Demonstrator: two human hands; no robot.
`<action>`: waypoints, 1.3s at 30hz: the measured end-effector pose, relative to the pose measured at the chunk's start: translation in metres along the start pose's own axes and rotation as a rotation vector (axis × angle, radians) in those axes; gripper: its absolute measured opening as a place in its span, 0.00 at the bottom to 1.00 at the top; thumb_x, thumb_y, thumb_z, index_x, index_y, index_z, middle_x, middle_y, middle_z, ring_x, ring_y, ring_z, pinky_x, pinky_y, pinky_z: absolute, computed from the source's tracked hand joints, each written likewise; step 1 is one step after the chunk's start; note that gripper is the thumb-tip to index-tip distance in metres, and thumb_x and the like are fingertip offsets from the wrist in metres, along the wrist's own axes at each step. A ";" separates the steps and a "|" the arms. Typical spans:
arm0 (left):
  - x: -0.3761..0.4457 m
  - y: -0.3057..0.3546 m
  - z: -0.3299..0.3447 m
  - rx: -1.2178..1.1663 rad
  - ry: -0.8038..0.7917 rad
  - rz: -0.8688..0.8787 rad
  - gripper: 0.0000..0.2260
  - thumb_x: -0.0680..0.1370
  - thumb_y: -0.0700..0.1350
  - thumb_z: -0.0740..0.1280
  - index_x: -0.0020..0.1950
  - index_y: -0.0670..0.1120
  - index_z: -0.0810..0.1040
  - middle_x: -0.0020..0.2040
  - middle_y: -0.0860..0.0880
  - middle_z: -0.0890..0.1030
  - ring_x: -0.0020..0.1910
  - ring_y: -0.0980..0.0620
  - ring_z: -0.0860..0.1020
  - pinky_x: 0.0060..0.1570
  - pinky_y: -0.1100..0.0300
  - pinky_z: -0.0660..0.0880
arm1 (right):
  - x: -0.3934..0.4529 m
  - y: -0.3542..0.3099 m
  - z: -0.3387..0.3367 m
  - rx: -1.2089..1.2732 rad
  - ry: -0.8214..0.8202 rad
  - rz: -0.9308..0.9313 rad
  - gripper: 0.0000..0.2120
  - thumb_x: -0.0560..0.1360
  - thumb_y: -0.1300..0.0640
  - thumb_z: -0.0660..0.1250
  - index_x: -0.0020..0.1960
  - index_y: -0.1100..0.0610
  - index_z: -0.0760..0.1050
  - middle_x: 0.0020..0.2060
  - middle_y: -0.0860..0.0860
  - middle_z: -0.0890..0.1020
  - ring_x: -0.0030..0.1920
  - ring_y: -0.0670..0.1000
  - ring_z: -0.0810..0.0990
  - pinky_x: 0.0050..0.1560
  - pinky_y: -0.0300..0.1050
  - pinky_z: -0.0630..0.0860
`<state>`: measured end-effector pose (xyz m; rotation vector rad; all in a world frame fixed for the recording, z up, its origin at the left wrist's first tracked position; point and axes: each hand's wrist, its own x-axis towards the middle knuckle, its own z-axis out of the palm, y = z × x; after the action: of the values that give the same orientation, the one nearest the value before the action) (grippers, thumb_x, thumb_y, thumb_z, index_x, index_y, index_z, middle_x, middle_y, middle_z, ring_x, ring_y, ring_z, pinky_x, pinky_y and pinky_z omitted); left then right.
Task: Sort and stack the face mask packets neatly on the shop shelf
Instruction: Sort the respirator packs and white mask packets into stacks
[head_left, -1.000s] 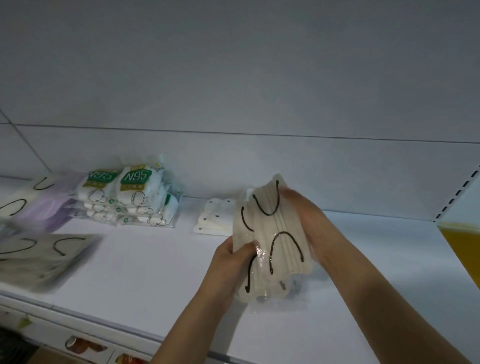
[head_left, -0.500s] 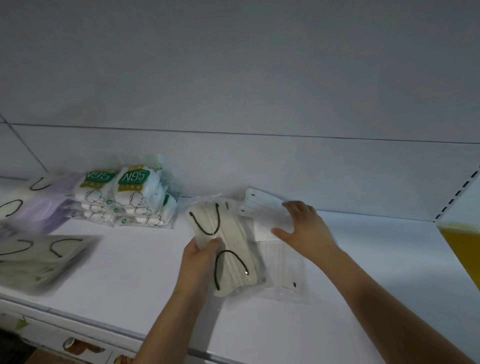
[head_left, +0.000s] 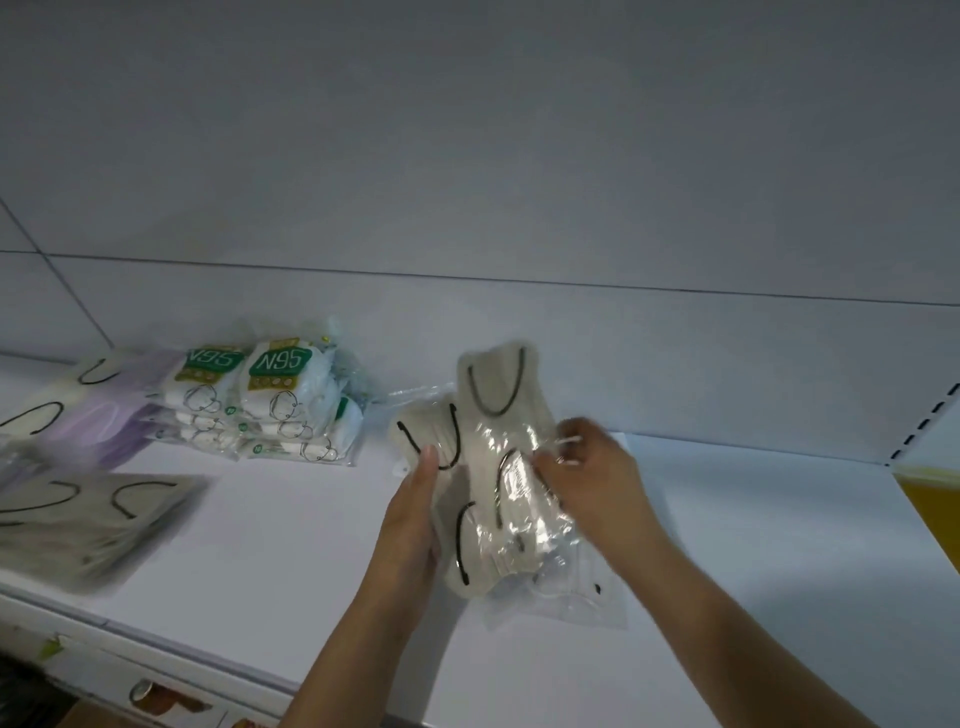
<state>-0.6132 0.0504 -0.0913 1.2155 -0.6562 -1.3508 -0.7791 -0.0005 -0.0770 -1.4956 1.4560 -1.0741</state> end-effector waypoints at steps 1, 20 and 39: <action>0.000 -0.001 0.002 0.078 -0.006 0.028 0.19 0.79 0.56 0.66 0.64 0.46 0.80 0.58 0.45 0.84 0.59 0.48 0.82 0.61 0.48 0.76 | -0.006 0.004 0.007 -0.050 -0.033 0.001 0.07 0.73 0.53 0.74 0.44 0.54 0.77 0.36 0.50 0.82 0.33 0.46 0.80 0.38 0.40 0.75; -0.004 -0.005 -0.042 0.230 0.350 0.033 0.07 0.80 0.42 0.67 0.54 0.41 0.80 0.45 0.40 0.85 0.43 0.42 0.84 0.45 0.51 0.80 | -0.046 0.033 -0.017 -0.805 -0.078 -0.074 0.08 0.80 0.48 0.61 0.48 0.50 0.73 0.47 0.45 0.77 0.51 0.48 0.76 0.47 0.43 0.72; -0.030 -0.013 -0.023 0.048 0.133 -0.083 0.16 0.79 0.49 0.68 0.61 0.40 0.80 0.52 0.38 0.85 0.52 0.39 0.84 0.54 0.45 0.79 | -0.072 0.018 0.030 0.702 -0.372 0.405 0.05 0.79 0.70 0.60 0.47 0.67 0.74 0.34 0.62 0.80 0.32 0.55 0.82 0.35 0.46 0.78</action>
<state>-0.6028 0.0875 -0.1021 1.3722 -0.5515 -1.3157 -0.7563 0.0697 -0.1084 -0.7970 0.9196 -0.8652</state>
